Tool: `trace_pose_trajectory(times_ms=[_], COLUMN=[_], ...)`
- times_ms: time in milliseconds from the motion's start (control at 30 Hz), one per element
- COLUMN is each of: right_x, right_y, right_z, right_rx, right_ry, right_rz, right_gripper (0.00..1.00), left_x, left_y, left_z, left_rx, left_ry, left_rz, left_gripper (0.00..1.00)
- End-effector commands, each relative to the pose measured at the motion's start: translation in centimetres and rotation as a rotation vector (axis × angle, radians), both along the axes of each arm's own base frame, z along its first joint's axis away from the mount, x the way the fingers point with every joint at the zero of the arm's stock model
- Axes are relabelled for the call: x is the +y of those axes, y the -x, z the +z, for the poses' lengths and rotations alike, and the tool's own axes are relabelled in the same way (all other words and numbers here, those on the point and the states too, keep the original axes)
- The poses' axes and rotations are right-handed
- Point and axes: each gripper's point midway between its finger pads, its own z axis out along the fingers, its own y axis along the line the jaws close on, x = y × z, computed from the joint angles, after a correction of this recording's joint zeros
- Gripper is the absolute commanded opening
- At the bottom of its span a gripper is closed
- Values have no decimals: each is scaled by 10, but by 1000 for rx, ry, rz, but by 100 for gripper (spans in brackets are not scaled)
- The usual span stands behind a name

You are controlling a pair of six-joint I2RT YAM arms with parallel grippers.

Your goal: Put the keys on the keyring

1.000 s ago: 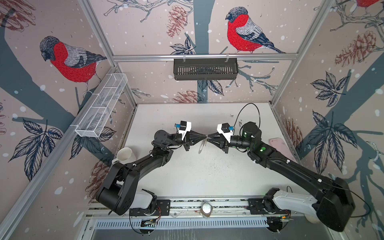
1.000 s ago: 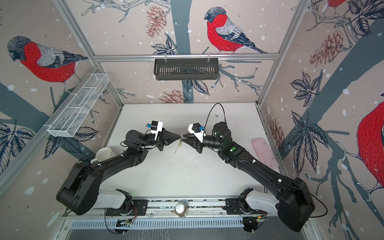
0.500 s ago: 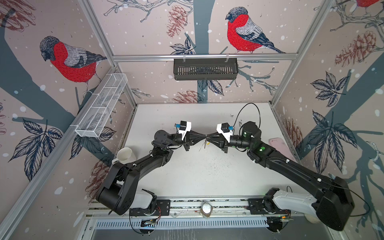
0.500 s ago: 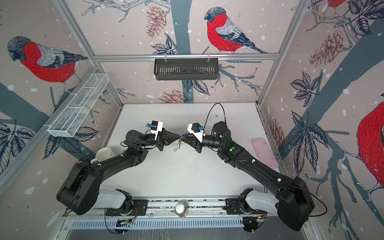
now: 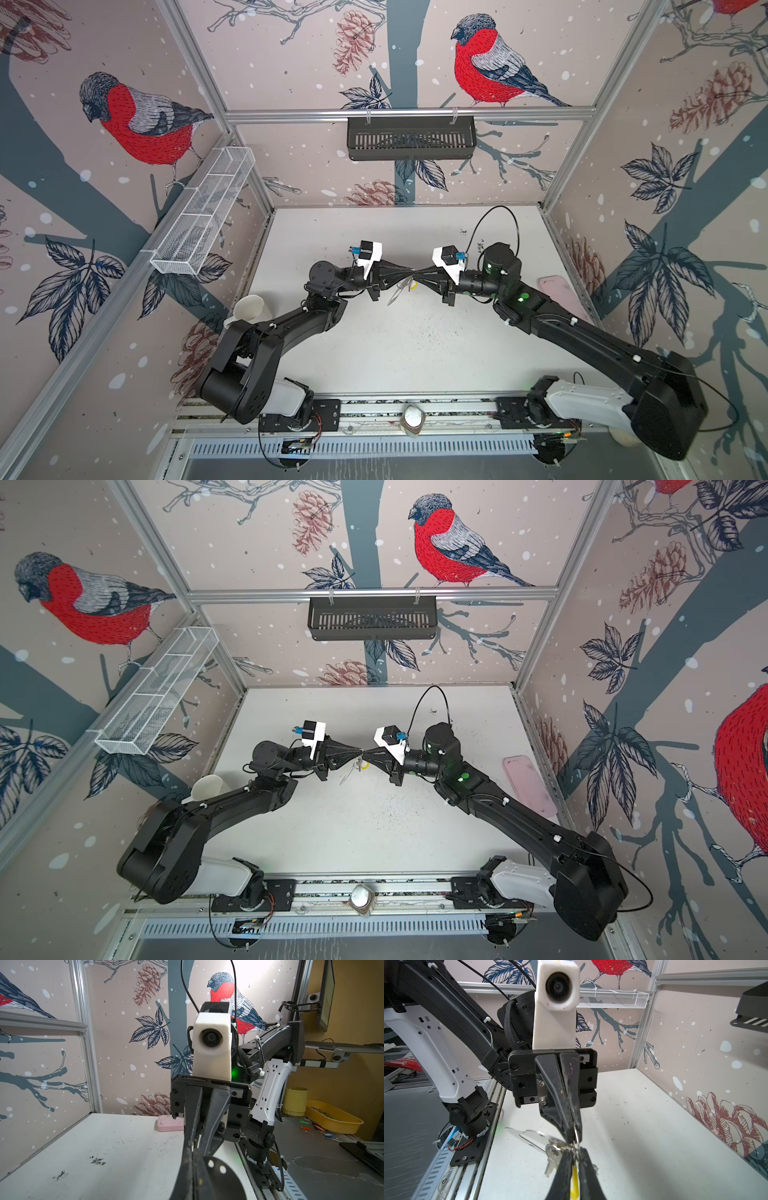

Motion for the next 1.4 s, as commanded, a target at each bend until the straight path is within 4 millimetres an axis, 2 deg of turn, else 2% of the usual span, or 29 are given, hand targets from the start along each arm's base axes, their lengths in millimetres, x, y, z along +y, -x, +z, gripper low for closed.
trace_pose_trajectory(times_ms=[0, 100, 233, 267, 333, 433, 667, 967, 1167, 1367], right_x=[-1, -2, -5, -4, -4, -6, -13, -4, 2, -1], right_y=[-5, -6, -8, -7, -9, -13, -16, -15, -5, -7], right_z=[15, 16, 16, 14, 9, 1, 2, -1, 7, 0], right_rx=[-50, -56, -59, -55, -46, -39, -41, -18, -29, -27], right_ry=[-36, -31, -26, -19, 6, 34, 30, 20, -8, 18], right_rz=[-26, -38, -46, -40, -42, -69, -93, -49, 0, -32], right_gripper=[8, 2, 1, 4, 17, 26, 26, 29, 29, 29], left_x=[1, 1, 1, 1, 2, 3, 3, 3, 3, 4], left_y=[5, 5, 6, 6, 7, 8, 6, 7, 6, 8], left_z=[4, 5, 4, 5, 7, 8, 7, 8, 7, 8], left_rx=[-35, -35, -39, -43, -48, -54, -48, -42, -36, -38], left_ry=[10, 9, 8, 11, 16, 20, 21, 33, 31, 33], left_rz=[-23, -22, -20, -18, -14, -15, -15, -28, -25, -23], left_gripper=[0, 0, 0, 0, 0, 0, 0, 0, 0, 0])
